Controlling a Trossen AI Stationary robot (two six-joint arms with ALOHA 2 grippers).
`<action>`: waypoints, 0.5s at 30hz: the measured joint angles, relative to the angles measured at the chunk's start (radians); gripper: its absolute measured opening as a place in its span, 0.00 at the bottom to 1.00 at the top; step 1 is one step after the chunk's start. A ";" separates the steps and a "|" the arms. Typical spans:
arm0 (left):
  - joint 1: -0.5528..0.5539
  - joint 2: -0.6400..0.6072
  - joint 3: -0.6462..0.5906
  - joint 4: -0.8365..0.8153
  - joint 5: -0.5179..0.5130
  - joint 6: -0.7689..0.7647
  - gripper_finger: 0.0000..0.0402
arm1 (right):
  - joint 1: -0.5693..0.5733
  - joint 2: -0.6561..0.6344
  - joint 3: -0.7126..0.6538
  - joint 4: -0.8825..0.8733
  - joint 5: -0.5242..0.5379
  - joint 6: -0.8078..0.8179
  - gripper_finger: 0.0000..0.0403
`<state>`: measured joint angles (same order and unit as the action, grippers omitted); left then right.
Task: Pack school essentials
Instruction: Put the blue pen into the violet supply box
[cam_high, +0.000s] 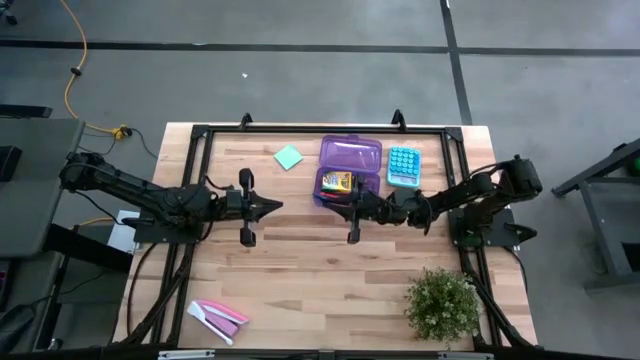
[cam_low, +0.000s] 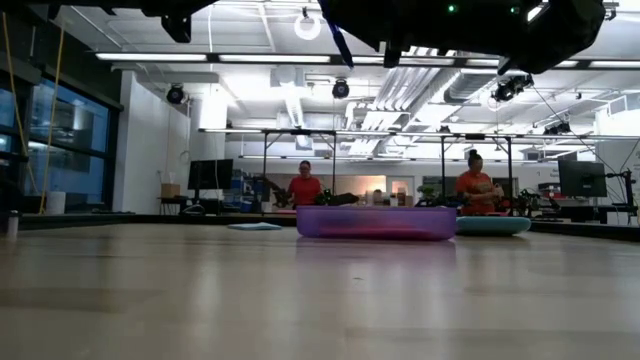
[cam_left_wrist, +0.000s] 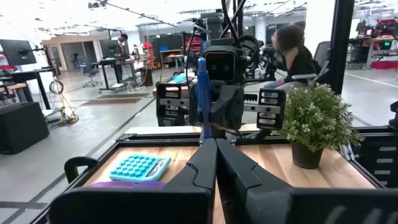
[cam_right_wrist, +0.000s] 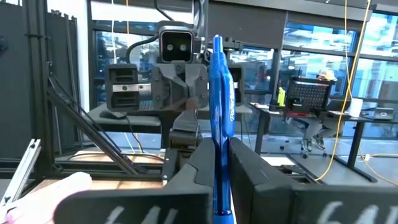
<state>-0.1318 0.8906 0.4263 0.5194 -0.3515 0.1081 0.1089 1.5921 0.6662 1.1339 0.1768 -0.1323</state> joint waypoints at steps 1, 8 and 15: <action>0.000 0.000 0.000 0.000 0.000 0.000 0.00 | 0.000 0.000 0.000 0.000 0.000 0.000 0.00; 0.000 0.000 0.000 -0.001 0.000 0.000 0.00 | -0.015 -0.002 0.021 -0.245 0.250 0.016 0.00; 0.000 0.000 0.000 -0.002 0.000 0.000 0.00 | -0.108 -0.002 0.112 -0.913 0.279 0.170 0.00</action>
<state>-0.1318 0.8906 0.4263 0.5175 -0.3515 0.1081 0.0014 1.5906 0.7778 0.2205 0.4561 0.0378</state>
